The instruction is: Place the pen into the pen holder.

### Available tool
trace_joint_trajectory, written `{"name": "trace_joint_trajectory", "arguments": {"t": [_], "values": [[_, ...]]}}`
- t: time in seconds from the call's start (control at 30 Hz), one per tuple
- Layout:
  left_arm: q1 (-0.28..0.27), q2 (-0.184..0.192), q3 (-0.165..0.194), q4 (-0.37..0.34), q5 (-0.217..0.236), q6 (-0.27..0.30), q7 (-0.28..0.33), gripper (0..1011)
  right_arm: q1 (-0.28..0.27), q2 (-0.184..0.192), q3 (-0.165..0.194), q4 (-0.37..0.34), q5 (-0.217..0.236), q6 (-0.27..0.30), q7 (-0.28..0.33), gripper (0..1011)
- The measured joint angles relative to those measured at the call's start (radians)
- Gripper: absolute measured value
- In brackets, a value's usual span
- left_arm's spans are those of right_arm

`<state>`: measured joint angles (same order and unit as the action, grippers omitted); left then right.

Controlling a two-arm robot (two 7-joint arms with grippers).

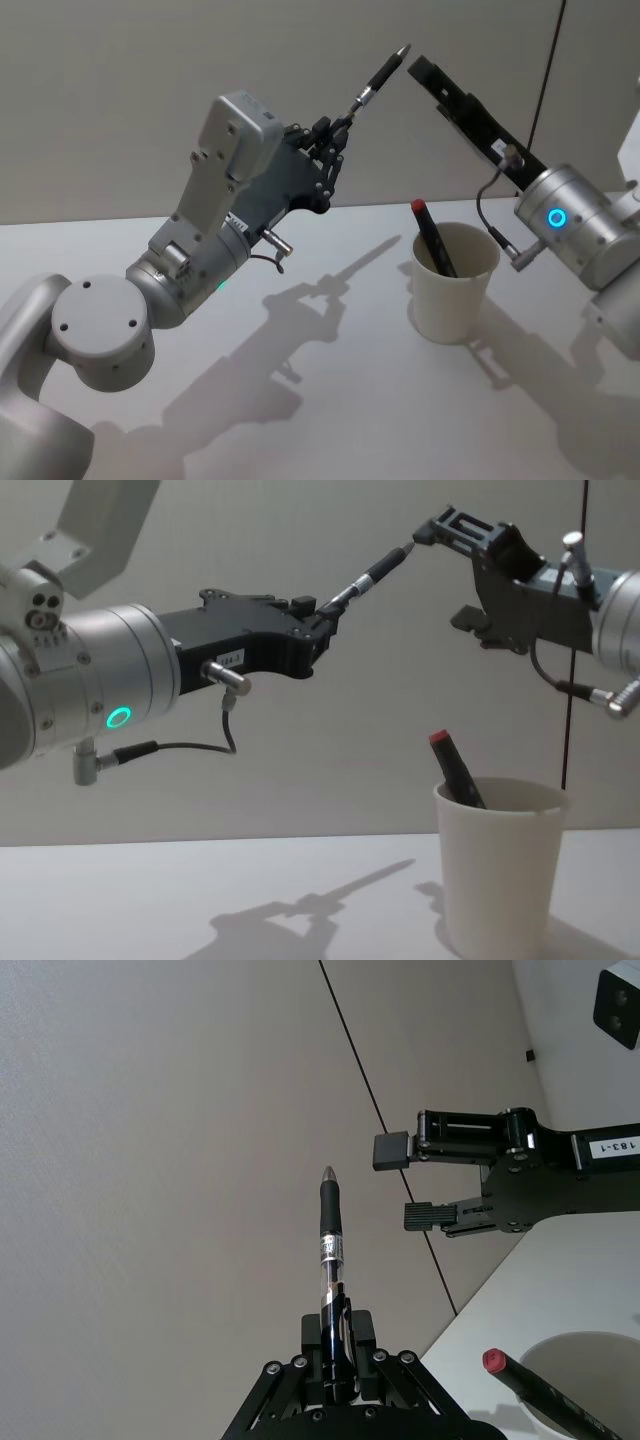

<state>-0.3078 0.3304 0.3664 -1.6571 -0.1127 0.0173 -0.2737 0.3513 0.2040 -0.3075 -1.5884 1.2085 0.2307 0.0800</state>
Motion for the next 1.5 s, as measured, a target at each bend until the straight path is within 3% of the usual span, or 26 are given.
{"name": "trace_joint_trajectory", "arguments": {"t": [0.57, 1.5], "values": [[0.000, 0.000, 0.000, 0.000, 0.000, 0.000, 0.000, 178, 0.041, -0.031, -0.017, 0.028, 0.069, 0.045, 0.005, 1002], [0.000, 0.000, 0.000, 0.000, 0.000, 0.000, 0.000, 178, 0.099, -0.089, -0.067, 0.102, 0.065, 0.058, -0.004, 1002]]}}
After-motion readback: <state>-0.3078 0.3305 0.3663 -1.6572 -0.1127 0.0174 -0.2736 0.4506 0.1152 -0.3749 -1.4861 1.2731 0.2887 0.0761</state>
